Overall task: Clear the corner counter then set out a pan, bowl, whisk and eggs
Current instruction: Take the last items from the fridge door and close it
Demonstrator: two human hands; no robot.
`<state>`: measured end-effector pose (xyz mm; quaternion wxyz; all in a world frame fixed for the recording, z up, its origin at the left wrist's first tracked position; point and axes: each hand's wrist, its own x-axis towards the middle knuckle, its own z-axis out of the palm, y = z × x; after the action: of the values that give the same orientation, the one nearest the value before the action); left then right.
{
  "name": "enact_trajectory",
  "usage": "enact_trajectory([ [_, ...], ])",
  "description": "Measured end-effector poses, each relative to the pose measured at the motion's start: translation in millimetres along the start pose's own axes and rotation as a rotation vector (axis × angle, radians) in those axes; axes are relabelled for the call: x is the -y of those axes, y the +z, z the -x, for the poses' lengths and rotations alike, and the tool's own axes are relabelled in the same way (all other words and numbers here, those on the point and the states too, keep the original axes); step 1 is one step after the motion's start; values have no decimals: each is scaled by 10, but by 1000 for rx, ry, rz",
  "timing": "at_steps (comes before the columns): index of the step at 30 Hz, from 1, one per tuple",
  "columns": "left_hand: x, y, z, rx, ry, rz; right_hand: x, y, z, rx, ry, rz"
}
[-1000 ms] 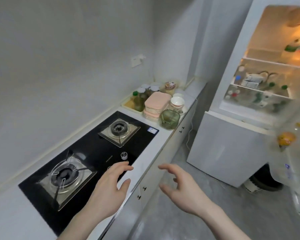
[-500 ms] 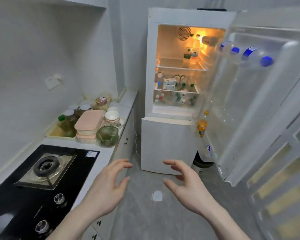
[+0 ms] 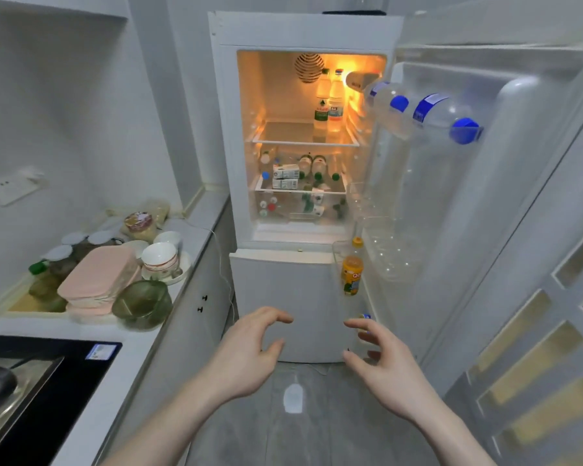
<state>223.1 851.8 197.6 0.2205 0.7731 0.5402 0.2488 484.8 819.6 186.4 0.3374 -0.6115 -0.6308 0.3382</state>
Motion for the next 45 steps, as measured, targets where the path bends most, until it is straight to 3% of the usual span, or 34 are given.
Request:
enact_trajectory([
  [10, -163, 858, -1502, 295, 60, -102, -777, -57, -617, 73, 148, 41],
  [23, -98, 1968, -2893, 718, 322, -451, -993, 223, -949, -126, 455, 75],
  [28, -93, 2253, -3023, 741, 429, -690, -900, 281, -1040, -215, 516, 109],
  [33, -92, 2380, -3038, 776, 422, -781, -796, 340, -1067, -273, 573, 160],
  [41, -34, 2356, -3085, 828, 424, -717, -693, 378, -1177, -304, 569, 218],
  [45, 9, 2091, -3128, 741, 416, -539, -657, 366, -1289, -277, 563, 274],
])
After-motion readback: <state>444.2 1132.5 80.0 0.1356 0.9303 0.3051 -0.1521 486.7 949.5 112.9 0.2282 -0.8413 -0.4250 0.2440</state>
